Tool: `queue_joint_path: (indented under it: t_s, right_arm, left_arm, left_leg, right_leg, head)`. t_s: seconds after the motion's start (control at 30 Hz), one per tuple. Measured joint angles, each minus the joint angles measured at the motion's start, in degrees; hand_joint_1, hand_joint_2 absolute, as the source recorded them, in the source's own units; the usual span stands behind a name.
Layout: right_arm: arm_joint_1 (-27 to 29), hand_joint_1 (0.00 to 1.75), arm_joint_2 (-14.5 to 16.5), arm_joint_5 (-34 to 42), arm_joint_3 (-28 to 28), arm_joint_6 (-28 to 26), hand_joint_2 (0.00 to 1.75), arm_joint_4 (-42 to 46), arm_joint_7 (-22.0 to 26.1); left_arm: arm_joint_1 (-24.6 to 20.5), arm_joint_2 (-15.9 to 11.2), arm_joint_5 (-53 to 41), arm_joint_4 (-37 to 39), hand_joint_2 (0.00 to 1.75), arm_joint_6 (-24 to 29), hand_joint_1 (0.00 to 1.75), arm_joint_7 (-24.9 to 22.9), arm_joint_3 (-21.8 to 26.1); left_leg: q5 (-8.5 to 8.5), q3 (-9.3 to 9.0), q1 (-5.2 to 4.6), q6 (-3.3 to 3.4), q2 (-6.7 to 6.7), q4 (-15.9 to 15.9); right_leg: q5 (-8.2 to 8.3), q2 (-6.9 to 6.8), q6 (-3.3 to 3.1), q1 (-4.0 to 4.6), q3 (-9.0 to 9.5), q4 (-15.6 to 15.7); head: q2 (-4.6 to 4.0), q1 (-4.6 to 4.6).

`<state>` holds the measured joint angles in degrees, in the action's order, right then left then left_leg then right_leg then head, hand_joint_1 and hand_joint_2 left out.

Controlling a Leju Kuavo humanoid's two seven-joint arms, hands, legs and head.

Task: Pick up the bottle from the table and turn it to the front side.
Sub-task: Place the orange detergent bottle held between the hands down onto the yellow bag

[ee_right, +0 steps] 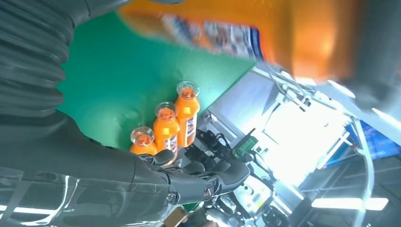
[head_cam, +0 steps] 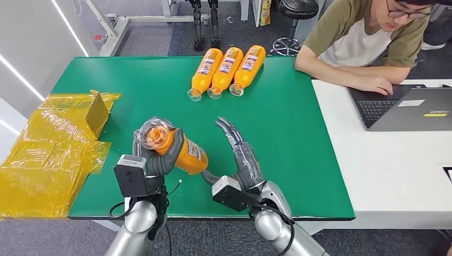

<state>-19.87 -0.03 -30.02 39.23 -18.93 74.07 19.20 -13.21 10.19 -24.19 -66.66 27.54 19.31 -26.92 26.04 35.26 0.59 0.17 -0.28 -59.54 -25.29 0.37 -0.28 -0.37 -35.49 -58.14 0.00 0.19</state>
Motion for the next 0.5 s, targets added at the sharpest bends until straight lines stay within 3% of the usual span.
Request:
queue_joint_path:
  t_s: [0.07,0.13,0.33,0.5]
  right_arm:
    - [0.43,0.00,0.07,0.88,0.00,-0.74,1.75,0.66,0.33]
    - [0.90,0.00,0.10,1.91,0.00,-1.64,1.75,1.32,0.90]
    - [3.32,0.00,0.10,6.06,-0.14,-4.63,1.75,4.09,3.52]
    - [5.80,0.00,0.01,7.72,-0.20,-5.47,1.75,6.49,3.98]
  left_arm:
    - [1.22,-0.78,-12.43,-0.94,1.75,6.87,1.75,-5.11,1.44]
    - [2.56,-1.68,-23.67,-2.56,1.75,9.29,1.75,-9.35,3.42]
    - [4.80,-6.04,-43.64,-5.07,1.75,3.46,1.75,-18.27,9.28]
    - [5.17,-12.96,-53.92,-4.52,1.75,0.61,1.75,-21.09,12.63]
  left_leg:
    - [0.01,-0.01,0.00,-0.01,0.05,0.00]
    - [0.01,-0.01,0.01,-0.01,0.03,0.01]
    - [0.02,-0.02,0.02,-0.03,0.06,0.04]
    - [0.02,-0.03,0.04,-0.04,0.07,0.06]
  right_leg:
    - [0.00,0.08,0.00,0.00,-0.02,0.00]
    - [-0.02,0.05,0.01,0.01,-0.03,0.00]
    - [-0.05,0.05,0.00,0.01,-0.03,0.00]
    - [-0.07,0.07,-0.03,0.03,-0.04,-0.03]
  head:
    - [0.00,-0.01]
    - [0.00,0.00]
    - [0.00,0.01]
    - [0.00,0.00]
